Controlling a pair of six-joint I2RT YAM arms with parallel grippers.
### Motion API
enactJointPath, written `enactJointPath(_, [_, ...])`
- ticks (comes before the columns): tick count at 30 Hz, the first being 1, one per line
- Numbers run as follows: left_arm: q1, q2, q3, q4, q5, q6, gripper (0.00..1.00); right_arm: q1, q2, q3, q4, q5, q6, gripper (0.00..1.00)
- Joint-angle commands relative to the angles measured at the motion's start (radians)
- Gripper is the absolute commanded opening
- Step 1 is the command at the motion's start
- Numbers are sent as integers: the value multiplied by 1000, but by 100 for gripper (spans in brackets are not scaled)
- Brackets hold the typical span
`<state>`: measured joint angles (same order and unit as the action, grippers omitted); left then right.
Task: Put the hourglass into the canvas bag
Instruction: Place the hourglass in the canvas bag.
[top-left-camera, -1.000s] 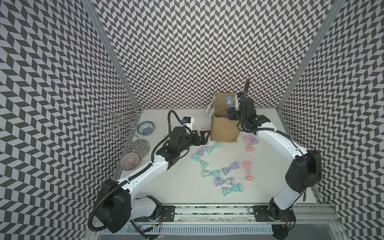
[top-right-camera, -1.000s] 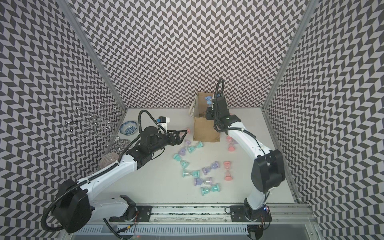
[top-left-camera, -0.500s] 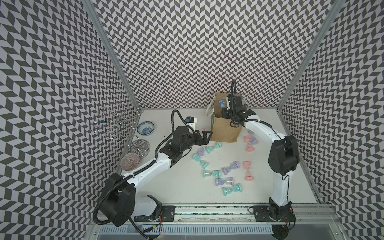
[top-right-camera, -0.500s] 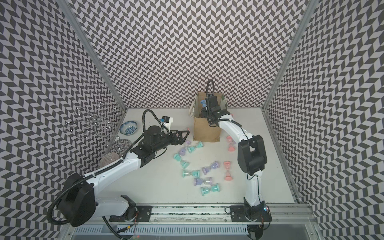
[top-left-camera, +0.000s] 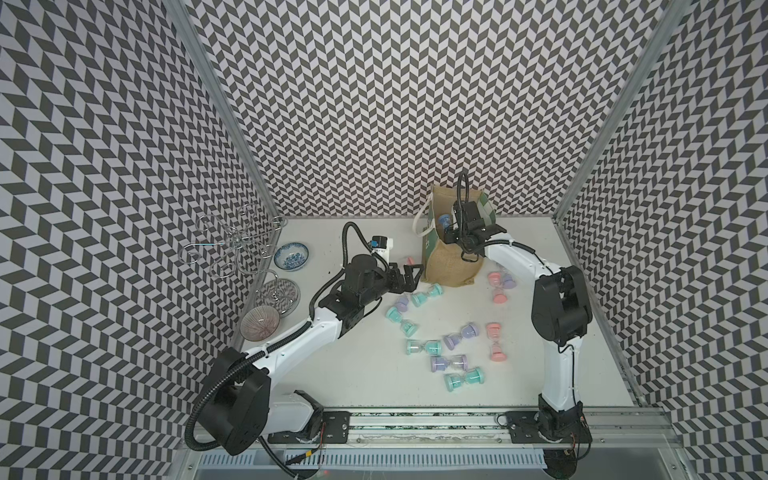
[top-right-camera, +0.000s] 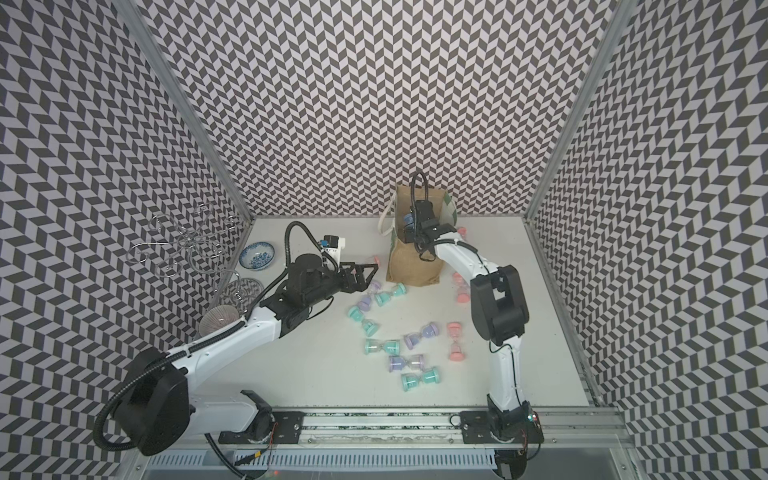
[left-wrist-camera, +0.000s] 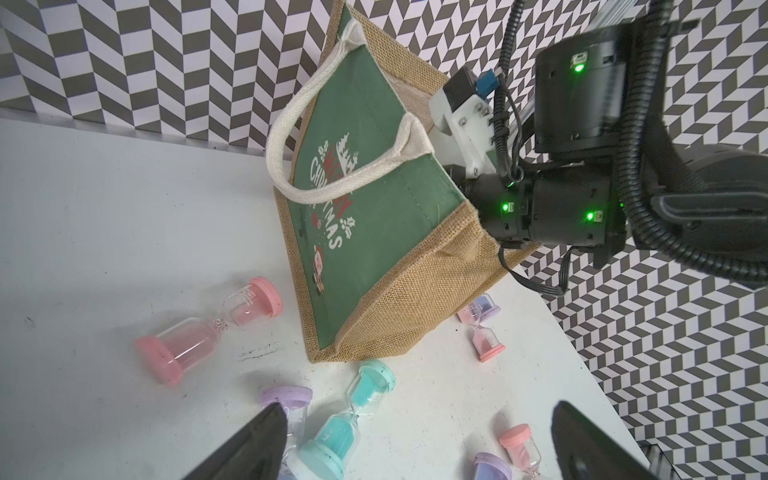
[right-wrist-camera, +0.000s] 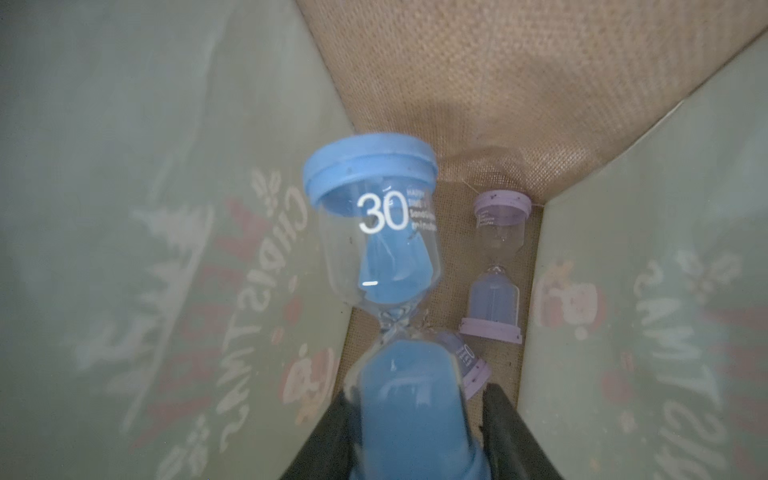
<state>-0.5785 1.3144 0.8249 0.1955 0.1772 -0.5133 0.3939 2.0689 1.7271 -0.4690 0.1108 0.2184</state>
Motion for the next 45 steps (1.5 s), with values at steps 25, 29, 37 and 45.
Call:
enactJointPath(25, [-6,-90,-12,-4,-40,2,99,-9,-239,-140,119,-79,34,70])
enactJointPath(29, [-7,-115,-13,-14,-38,-8,99,-7,-331,-192,165,-131,45,75])
enactJointPath(37, [-4,-198,-20,-59,-45,-22,99,28,-488,-264,182,-144,56,82])
enactJointPath(45, [-4,-305,-58,-129,-55,-43,99,160,-637,-382,180,-79,64,84])
